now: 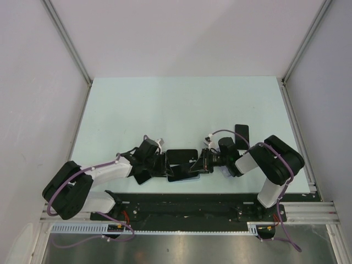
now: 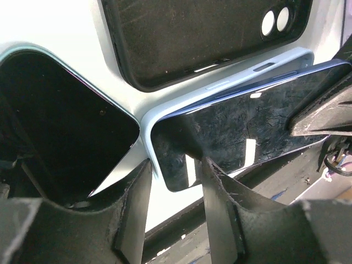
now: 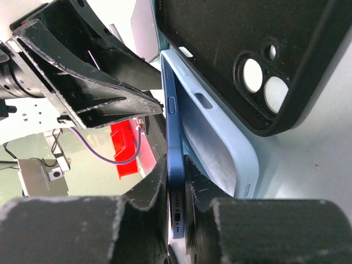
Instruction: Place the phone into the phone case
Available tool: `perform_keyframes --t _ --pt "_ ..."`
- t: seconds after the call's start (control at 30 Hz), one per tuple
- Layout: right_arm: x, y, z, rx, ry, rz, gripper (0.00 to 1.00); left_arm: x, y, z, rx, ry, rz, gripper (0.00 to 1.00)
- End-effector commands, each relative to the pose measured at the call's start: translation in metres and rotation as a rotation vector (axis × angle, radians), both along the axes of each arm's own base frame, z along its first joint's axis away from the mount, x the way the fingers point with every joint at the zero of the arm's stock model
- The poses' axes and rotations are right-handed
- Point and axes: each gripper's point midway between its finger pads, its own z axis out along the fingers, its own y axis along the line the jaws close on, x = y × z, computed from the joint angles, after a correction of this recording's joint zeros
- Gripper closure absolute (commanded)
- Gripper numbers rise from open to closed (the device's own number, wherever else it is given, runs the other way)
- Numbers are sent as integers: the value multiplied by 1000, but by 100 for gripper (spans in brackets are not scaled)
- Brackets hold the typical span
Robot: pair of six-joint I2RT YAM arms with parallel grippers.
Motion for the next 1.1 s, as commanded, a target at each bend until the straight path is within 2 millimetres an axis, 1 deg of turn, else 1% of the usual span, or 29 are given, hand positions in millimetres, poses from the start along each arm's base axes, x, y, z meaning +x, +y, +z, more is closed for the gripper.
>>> perform_keyframes --t 0.0,0.13,0.23,0.3,0.37,0.4,0.43,0.5,0.6,0.8,0.83,0.9,0.93,1.03,1.07 --pt "-27 15 -20 -33 42 38 100 -1 -11 -4 -40 -31 -36 52" --pt "-30 10 -30 -65 53 29 100 5 -12 5 -48 -83 -49 45" --pt "-32 8 -37 -91 58 30 100 9 -11 16 -56 -123 -46 45" --pt "-33 5 -41 -108 59 32 100 11 -11 27 -69 -160 -41 45" --pt "-33 4 -46 -120 60 33 100 14 -4 30 -40 -182 -23 46" --pt "-34 4 -47 -124 62 34 100 17 -4 41 -46 -220 -21 46" --pt "-35 3 -49 -129 62 37 100 18 2 41 -14 -229 -7 46" --pt "-35 2 -53 -137 70 35 100 20 4 53 -9 -269 -5 46" --pt "-37 1 -57 -144 73 41 99 17 6 60 8 -291 6 47" --pt "-39 1 -64 -152 88 42 99 13 4 62 56 -327 -13 48" --pt "-39 1 -63 -149 87 41 99 12 3 58 70 -316 -19 49" --pt "-39 1 -66 -151 92 43 98 12 -2 58 70 -311 -41 49" --pt "-39 1 -67 -155 93 40 98 10 -4 53 82 -295 -52 49" --pt "-41 0 -70 -162 101 41 98 9 -9 51 94 -288 -77 49" --pt "-40 0 -71 -166 99 40 98 7 -9 45 107 -273 -82 50"
